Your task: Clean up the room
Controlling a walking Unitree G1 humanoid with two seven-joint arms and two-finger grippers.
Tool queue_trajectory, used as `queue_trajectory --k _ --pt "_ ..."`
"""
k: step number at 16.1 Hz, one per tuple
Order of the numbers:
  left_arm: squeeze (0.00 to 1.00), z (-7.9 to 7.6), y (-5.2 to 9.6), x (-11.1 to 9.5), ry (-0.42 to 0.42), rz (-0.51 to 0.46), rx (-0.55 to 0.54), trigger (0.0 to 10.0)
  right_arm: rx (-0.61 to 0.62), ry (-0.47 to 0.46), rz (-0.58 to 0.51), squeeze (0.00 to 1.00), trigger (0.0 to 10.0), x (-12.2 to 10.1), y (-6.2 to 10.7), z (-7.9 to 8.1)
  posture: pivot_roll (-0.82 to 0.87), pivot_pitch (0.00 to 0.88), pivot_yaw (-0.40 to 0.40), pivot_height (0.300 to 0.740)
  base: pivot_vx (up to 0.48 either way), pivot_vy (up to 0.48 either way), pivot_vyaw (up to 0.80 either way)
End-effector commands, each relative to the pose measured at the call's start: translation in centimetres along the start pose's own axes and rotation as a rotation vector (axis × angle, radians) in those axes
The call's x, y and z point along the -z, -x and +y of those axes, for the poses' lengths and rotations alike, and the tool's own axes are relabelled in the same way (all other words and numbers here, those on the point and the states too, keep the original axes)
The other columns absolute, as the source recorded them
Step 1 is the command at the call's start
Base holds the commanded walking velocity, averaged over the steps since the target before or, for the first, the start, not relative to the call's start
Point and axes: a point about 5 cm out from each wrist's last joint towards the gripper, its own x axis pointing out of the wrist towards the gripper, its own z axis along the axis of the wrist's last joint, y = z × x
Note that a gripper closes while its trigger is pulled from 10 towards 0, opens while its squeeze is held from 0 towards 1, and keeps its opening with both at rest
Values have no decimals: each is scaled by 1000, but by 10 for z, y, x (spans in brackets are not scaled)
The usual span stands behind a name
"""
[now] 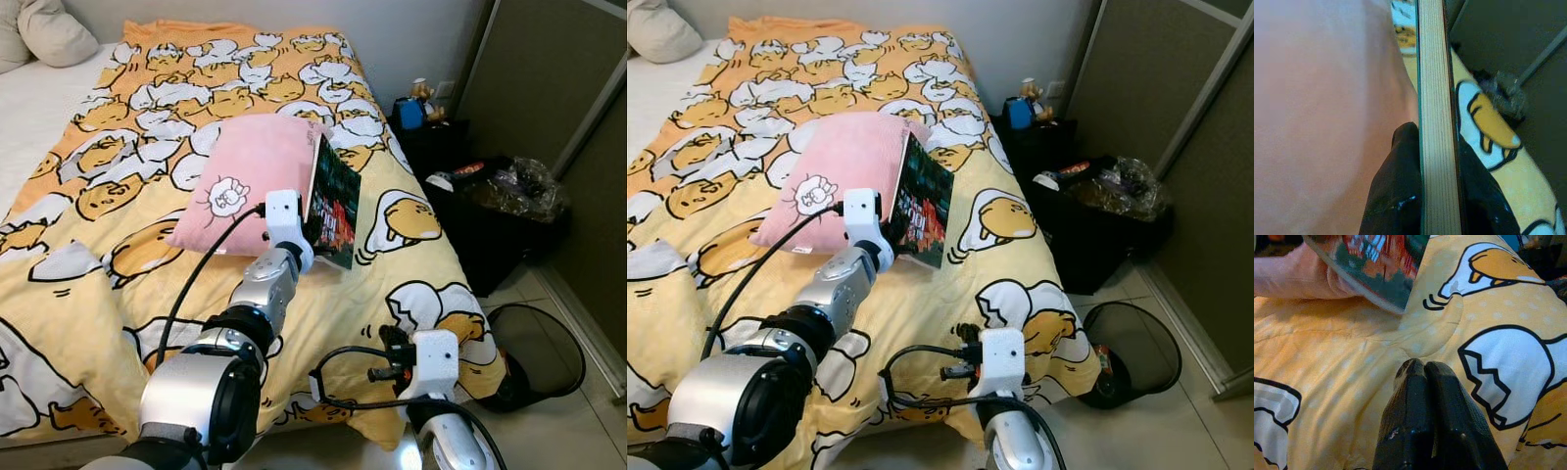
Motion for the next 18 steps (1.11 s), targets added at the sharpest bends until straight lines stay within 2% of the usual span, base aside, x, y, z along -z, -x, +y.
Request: queue_trajectory --k 1,2,3,5,6,7,9,11,13,14,15,16,17,18 --pt "1000 -9 -2 -1 -39 22 36 5412 7 4 0 0 10000 -1 3 1 -184 187 84 740 0 0 0" --pt "0 -10 -2 3 -64 43 35 10000 10 3 3 0 10000 -1 6 3 -189 202 86 740 0 0 0" --pt "0 -9 -1 8 -89 53 -3 10000 18 -2 12 0 10000 1 12 5 -197 227 90 740 0 0 0" --pt "0 -13 -1 11 -228 55 -4 10000 27 -14 34 0 10000 6 18 7 -201 243 92 740 0 0 0" --pt "0 -20 -1 12 -450 42 10 10000 27 -20 45 0 10000 8 23 10 -202 263 95 740 0 0 0" --pt "0 -26 0 14 -622 28 24 10000 27 -23 51 0 10000 9 26 13 -201 268 97 740 0 0 0" --pt "0 -28 0 17 -671 28 25 10000 30 -27 57 0 10000 10 27 13 -199 273 100 740 0 0 0" --pt "0 -31 0 16 -809 -10 21 10000 32 -30 59 0 10000 10 27 14 -198 278 103 740 0 0 0" --pt "0 -31 1 15 -877 -37 2 10000 33 -28 58 0 10000 10 27 13 -199 279 102 740 0 0 0" --pt "0 -25 0 12 -796 -33 -32 10000 34 -24 58 0 10000 9 26 13 -200 278 98 740 0 0 0" --pt "1000 -18 0 12 -635 -2 -49 10000 34 -21 58 0 10000 9 26 12 -203 278 95 740 0 0 0" --pt "1000 -16 0 12 -557 13 -48 10000 34 -21 58 0 10000 9 27 12 -203 278 95 740 0 0 0" --pt "1000 -13 0 11 -370 22 -30 10000 32 -19 59 0 10000 8 27 13 -207 279 88 740 0 0 0" --pt "1000 -12 0 8 -363 13 -25 10000 31 -19 62 0 10000 9 28 13 -206 280 87 740 0 0 0"
